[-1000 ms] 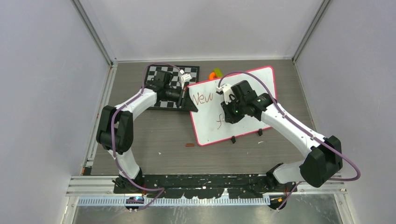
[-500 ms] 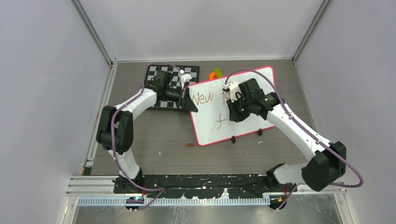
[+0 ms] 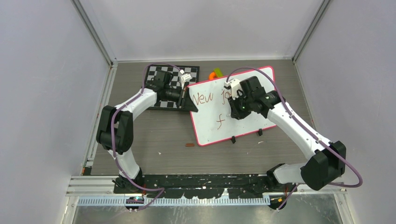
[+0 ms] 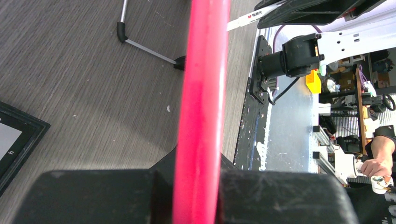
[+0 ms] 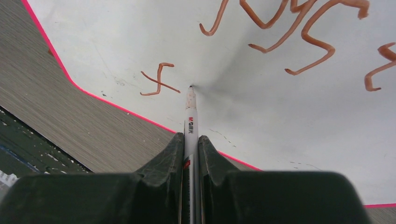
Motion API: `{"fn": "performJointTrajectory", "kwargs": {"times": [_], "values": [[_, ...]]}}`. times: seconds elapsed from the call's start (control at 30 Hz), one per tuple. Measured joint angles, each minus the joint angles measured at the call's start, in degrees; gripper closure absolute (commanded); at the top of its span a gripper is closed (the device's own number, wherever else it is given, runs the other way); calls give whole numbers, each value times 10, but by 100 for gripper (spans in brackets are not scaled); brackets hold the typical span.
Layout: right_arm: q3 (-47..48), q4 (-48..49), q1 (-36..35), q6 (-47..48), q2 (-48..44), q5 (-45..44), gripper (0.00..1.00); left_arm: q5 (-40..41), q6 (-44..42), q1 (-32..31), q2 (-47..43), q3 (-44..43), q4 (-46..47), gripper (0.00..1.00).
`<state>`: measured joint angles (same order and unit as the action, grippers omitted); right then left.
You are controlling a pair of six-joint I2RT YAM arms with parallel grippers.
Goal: Write a sentence on the whiteboard
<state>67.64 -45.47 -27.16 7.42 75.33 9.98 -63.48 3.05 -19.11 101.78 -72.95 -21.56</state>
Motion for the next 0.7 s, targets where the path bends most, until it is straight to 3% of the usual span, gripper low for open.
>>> {"fn": "performJointTrajectory", "kwargs": {"times": [0.7], "values": [[-58,-2,0,2,-1,5,100,2,-1,0,0,0,0,100]]}}
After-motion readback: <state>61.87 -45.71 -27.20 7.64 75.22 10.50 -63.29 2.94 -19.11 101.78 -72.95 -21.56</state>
